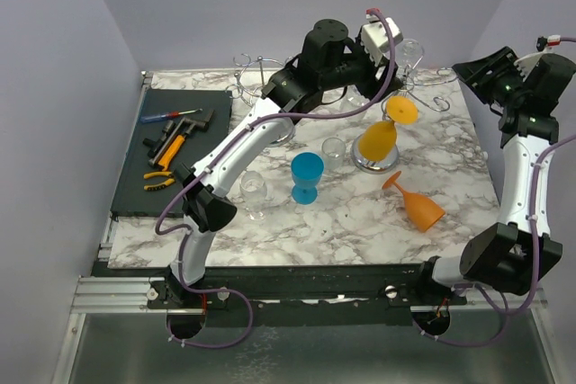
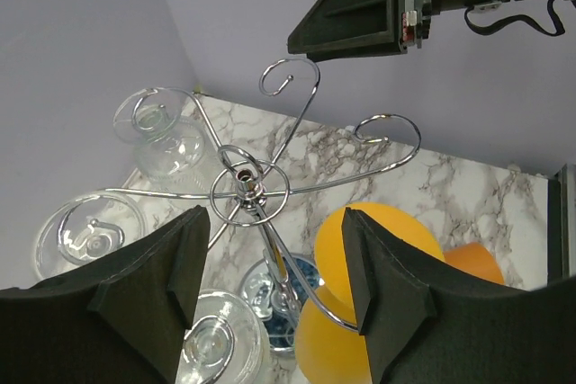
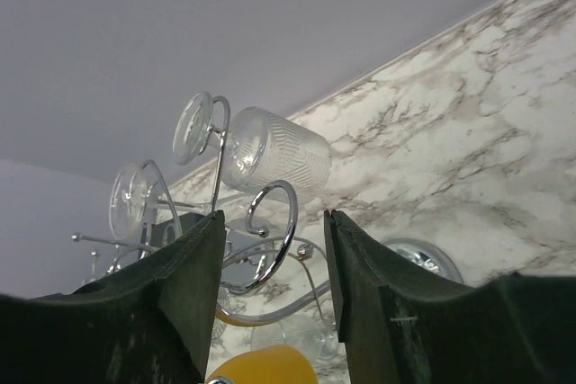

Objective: Place the wine glass upside down on the wine glass rack
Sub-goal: Adjust the wine rack at the center of the board.

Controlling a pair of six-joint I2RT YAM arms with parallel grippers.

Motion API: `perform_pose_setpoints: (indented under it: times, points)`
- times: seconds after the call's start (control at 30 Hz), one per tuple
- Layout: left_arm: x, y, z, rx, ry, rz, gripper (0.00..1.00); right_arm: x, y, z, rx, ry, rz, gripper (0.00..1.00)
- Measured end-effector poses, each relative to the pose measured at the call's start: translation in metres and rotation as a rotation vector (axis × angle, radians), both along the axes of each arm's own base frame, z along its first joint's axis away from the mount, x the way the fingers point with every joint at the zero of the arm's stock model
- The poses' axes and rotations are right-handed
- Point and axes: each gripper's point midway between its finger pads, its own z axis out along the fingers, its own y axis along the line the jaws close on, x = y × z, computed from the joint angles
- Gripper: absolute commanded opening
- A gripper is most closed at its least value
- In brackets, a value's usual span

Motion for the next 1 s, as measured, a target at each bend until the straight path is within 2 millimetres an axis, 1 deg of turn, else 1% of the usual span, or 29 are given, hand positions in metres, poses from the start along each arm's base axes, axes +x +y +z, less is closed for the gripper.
perform_pose_setpoints:
  times: [0.23, 0.37, 0.43, 0.53, 0.7, 0.83, 0.87, 1.0]
  points:
    - [0.009, -0.014, -0.008, -0.022, -0.001, -0.003, 0.68, 0.009, 0.008, -0.008, 0.068, -0.005, 0.065, 0.42]
    - [0.012, -0.023, -0.004, -0.053, -0.005, -0.008, 0.69, 0.009, 0.011, -0.01, 0.085, -0.003, 0.081, 0.37]
    - [0.013, -0.028, -0.003, -0.072, -0.002, -0.01, 0.69, 0.01, 0.012, -0.008, 0.087, -0.01, 0.085, 0.33]
    - [0.015, -0.035, -0.007, -0.086, 0.001, -0.01, 0.69, 0.01, 0.012, -0.008, 0.089, -0.014, 0.087, 0.25]
    - [0.016, -0.047, -0.011, -0.098, -0.005, -0.015, 0.64, 0.011, 0.01, -0.015, 0.094, -0.012, 0.082, 0.11]
    - [0.019, -0.051, -0.013, -0.104, -0.01, -0.006, 0.57, 0.01, 0.009, -0.016, 0.108, -0.023, 0.064, 0.02]
    - [0.02, -0.051, -0.014, -0.105, -0.01, -0.004, 0.54, 0.009, 0.008, -0.015, 0.108, -0.027, 0.058, 0.01]
    - [0.026, -0.051, -0.016, -0.107, -0.01, 0.023, 0.45, 0.003, 0.006, -0.014, 0.099, -0.041, 0.025, 0.01]
